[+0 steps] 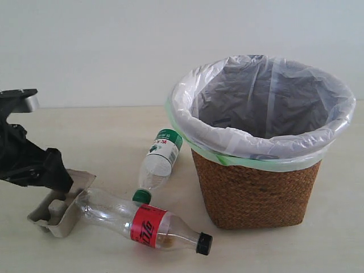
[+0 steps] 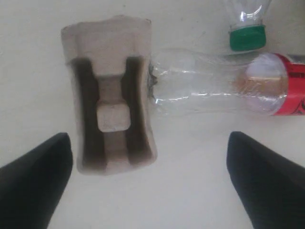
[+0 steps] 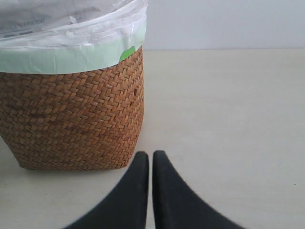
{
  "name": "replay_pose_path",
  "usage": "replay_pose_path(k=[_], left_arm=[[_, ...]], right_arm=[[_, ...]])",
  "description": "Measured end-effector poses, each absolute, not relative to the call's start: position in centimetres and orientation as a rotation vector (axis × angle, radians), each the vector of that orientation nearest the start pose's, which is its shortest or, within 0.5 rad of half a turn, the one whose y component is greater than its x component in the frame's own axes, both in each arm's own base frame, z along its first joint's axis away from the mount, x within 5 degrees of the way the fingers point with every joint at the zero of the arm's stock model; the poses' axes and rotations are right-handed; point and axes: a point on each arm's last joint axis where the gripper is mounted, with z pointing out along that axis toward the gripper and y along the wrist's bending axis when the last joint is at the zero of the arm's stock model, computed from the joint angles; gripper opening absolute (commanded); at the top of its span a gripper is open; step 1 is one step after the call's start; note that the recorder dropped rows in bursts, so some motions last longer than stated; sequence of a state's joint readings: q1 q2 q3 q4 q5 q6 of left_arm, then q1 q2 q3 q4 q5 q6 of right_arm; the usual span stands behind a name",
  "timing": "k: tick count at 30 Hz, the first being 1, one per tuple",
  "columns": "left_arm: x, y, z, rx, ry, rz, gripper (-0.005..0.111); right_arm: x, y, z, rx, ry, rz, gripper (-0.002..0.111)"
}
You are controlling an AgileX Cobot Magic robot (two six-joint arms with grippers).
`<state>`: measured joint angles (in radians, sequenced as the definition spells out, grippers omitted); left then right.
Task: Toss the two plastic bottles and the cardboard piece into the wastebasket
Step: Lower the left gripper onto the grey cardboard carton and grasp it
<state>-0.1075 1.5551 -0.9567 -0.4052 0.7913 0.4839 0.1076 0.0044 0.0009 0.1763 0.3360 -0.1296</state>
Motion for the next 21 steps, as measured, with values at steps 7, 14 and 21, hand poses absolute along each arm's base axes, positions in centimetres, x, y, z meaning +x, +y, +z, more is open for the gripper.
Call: replay_pose_path(k=[7,14,21], left_arm=[[29.4,-5.8,19.8,0.543,2.806,-0.321,0.081],[30.0,-5.7,18.8,0.498,2.811,-0.3,0.081],[30.4,-5.7,17.2,0.492,2.853,-0.296,0.081]], right_arm=[[5.3,1.1,18.3,-0.105,1.819,0.155,0.0],[5.3,1.1,18.3,-0.105,1.819,0.155,0.0],[5.3,1.1,18.3,-0.105,1.819,0.155,0.0]])
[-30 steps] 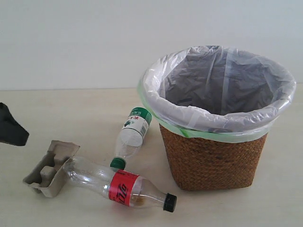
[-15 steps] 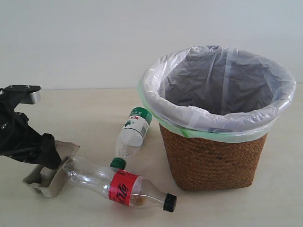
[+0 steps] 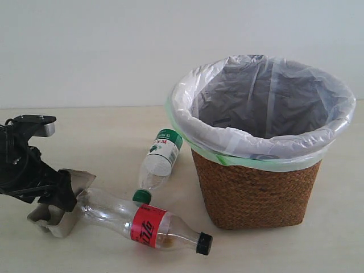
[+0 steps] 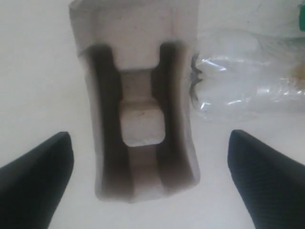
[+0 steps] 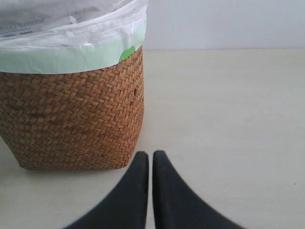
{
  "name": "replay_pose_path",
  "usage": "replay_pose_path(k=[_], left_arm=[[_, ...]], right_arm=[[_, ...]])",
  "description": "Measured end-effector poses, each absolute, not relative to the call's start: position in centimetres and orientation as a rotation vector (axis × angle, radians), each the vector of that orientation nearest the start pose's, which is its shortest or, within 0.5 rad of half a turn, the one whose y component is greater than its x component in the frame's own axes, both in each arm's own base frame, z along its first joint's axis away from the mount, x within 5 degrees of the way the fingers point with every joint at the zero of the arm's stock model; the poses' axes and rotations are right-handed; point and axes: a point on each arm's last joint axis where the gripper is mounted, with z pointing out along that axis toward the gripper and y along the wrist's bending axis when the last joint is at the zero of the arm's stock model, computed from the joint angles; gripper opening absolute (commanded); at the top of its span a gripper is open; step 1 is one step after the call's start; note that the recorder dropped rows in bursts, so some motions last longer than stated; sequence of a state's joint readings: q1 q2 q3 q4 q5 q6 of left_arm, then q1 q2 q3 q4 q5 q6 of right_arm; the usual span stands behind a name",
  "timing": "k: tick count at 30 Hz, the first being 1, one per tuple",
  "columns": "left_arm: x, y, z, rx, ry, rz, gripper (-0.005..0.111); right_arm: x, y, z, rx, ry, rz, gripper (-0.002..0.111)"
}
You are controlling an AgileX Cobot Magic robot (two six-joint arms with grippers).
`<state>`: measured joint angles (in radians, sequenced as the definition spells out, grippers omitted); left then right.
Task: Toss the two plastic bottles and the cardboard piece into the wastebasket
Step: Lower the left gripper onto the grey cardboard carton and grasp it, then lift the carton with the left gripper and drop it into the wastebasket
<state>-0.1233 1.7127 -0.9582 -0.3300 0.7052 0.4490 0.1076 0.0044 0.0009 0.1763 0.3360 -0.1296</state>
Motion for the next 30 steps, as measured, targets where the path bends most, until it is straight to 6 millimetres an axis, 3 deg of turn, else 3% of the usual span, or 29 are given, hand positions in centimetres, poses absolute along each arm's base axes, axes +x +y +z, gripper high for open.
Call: replay_pose_path(k=[23,27,30], left_arm=[[32.0,-5.6,12.5,0.451,2.892,-0.253,0.08],[32.1,-5.5,12.3,0.467,2.887,-0.232,0.065],[32.1,-5.4,12.3,0.48,2.886,-0.223,0.044]], right_arm=[[5.3,1.1,18.3,-0.105,1.819,0.155,0.0],[5.3,1.1,18.3,-0.105,1.819,0.155,0.0],[5.3,1.1,18.3,-0.105,1.819,0.155,0.0]])
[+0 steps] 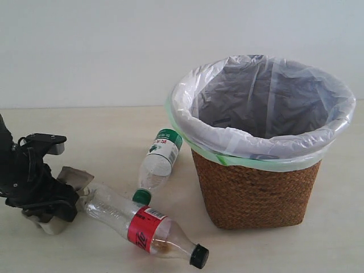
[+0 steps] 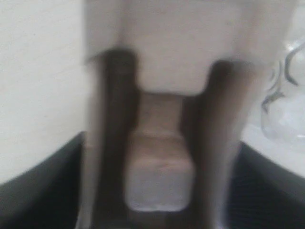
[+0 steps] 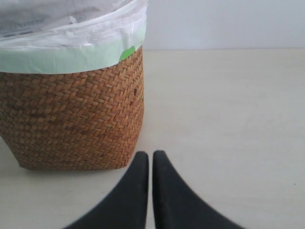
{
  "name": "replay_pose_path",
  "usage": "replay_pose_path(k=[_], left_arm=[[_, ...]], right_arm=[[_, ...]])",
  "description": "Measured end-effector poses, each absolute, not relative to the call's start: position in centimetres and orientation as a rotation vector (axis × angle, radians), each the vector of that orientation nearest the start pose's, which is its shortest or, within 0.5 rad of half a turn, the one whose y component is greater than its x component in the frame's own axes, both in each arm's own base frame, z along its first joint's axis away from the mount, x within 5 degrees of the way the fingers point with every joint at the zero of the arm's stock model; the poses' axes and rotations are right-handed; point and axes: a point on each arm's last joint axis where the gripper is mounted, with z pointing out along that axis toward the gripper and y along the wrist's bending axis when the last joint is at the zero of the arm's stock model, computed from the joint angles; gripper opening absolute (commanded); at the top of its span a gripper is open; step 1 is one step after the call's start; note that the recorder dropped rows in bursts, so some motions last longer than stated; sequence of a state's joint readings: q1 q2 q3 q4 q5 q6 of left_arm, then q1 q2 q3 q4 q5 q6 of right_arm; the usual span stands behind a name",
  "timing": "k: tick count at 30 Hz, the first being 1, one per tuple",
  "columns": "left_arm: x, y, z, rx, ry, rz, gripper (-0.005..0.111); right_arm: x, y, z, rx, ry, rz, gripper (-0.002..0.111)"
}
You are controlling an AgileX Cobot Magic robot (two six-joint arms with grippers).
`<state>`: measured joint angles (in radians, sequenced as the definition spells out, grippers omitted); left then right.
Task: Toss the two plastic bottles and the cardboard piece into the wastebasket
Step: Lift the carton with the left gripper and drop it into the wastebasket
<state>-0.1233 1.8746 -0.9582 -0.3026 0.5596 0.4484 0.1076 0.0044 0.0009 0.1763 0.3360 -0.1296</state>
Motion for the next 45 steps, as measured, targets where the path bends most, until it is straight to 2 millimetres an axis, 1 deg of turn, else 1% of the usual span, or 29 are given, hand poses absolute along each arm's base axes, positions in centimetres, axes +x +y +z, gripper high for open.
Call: replay_pose_path(k=[4,5,12,15,17,19,23,26,27,29,31,33,34,36,39,43,45], left_arm=[[32.1,-5.4,12.3,0.487,2.885,-0.216,0.009],[32.1,-5.4,12.3,0.487,2.885,-0.216,0.004],[31.7,-5.4,12.3,0.495,2.933,-0.239,0.004],[31.4,-4.8,12.6,0.425,2.982,-0.241,0.004],[31.2,-4.1,13.2,0.331,3.011,-0.213,0.004],[30.9,-3.0,14.3,0.223,3.018,-0.147,0.004],[30.0,-0.6,18.0,0.08,2.983,0.013,0.004],[29.4,0.5,21.8,0.01,2.914,0.062,0.004],[29.0,0.8,23.7,-0.007,2.878,0.076,0.004],[28.6,0.9,26.1,-0.012,2.82,0.089,0.004],[27.8,1.1,29.3,-0.013,2.749,0.112,0.004],[27.0,1.2,31.6,-0.012,2.704,0.135,0.004],[26.7,1.3,32.2,-0.011,2.694,0.148,0.004],[26.1,1.5,33.2,-0.015,2.689,0.182,0.004],[25.8,1.7,33.5,-0.024,2.709,0.212,0.004],[26.2,1.8,32.6,-0.081,2.764,0.21,0.004],[26.7,1.6,31.7,-0.1,2.804,0.173,0.004]], right_arm=[[5.3,1.1,18.3,-0.105,1.819,0.155,0.0],[5.3,1.1,18.3,-0.105,1.819,0.155,0.0],[5.3,1.1,18.3,-0.105,1.819,0.155,0.0],[5.3,1.1,18.3,-0.105,1.819,0.155,0.0],[5.3,1.1,18.3,-0.105,1.819,0.155,0.0],[5.3,1.1,18.3,-0.105,1.819,0.155,0.0],[5.3,1.1,18.3,-0.105,1.819,0.155,0.0],[5.3,1.1,18.3,-0.105,1.819,0.155,0.0],[5.3,1.1,18.3,-0.105,1.819,0.155,0.0],[5.3,1.1,18.3,-0.105,1.819,0.155,0.0],[5.3,1.1,18.3,-0.105,1.819,0.155,0.0],[5.3,1.1,18.3,-0.105,1.819,0.155,0.0],[5.3,1.1,18.3,-0.105,1.819,0.155,0.0],[5.3,1.1,18.3,-0.105,1.819,0.155,0.0],[5.3,1.1,18.3,-0.105,1.819,0.155,0.0],[5.3,1.1,18.3,-0.105,1.819,0.155,0.0],[5.3,1.1,18.3,-0.105,1.819,0.155,0.0]])
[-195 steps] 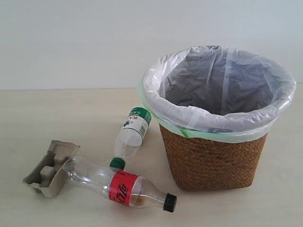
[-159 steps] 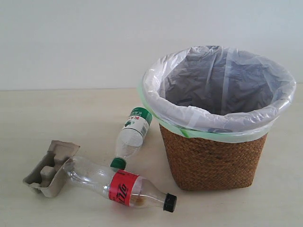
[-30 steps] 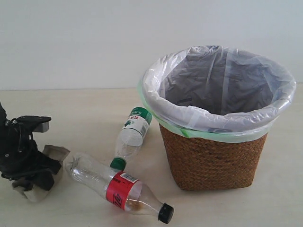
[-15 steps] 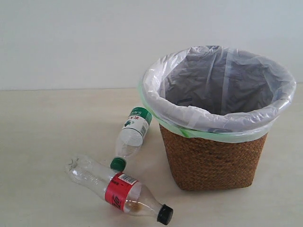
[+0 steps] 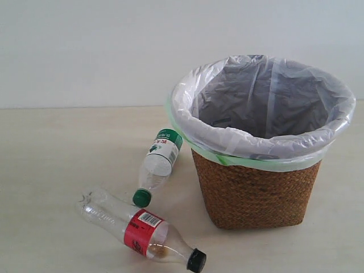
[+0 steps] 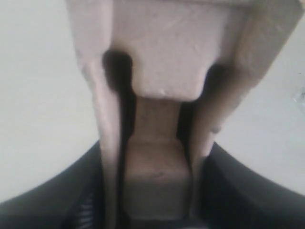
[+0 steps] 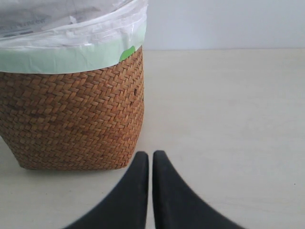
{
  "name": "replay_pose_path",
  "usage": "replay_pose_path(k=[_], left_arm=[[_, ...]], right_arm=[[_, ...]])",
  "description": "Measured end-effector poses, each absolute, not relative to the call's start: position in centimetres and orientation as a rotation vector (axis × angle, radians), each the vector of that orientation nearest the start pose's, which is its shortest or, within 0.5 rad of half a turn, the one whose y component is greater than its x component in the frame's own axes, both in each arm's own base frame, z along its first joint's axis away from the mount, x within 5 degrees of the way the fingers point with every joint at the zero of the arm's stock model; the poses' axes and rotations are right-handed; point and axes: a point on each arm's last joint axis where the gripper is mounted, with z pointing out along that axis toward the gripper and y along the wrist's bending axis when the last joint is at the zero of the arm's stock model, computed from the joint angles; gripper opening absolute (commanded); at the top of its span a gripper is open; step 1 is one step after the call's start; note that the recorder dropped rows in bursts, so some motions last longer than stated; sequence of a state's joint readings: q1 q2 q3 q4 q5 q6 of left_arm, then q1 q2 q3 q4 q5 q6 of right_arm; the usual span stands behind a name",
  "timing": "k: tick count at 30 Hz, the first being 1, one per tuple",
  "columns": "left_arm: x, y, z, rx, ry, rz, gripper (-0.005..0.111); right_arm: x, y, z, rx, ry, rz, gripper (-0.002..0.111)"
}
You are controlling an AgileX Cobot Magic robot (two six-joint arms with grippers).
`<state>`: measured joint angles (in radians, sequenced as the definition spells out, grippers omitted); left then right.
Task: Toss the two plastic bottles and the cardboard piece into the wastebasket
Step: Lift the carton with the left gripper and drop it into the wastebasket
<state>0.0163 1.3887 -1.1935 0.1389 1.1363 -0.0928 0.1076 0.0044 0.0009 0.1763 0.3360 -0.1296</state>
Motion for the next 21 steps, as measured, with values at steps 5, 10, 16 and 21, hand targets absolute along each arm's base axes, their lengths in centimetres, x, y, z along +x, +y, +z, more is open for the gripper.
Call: replay_pose_path(k=[5,10,16,21], left_arm=[[29.5,-1.5,29.0,0.051,2.86,-0.222,0.004],[33.2,-10.7,32.4,0.438,2.398,-1.233,0.024],[33.8,-18.0,44.7,0.631,1.932,-1.541,0.098],[33.2,-19.0,44.3,0.547,2.318,-1.031,0.095]], right_arm=[[5.3,1.1,18.3,-0.105,1.819,0.155,0.0],[5.3,1.1,18.3,-0.105,1.819,0.155,0.0],[5.3,1.1,18.3,-0.105,1.819,0.155,0.0],[5.3,1.1,18.3,-0.105,1.819,0.155,0.0]])
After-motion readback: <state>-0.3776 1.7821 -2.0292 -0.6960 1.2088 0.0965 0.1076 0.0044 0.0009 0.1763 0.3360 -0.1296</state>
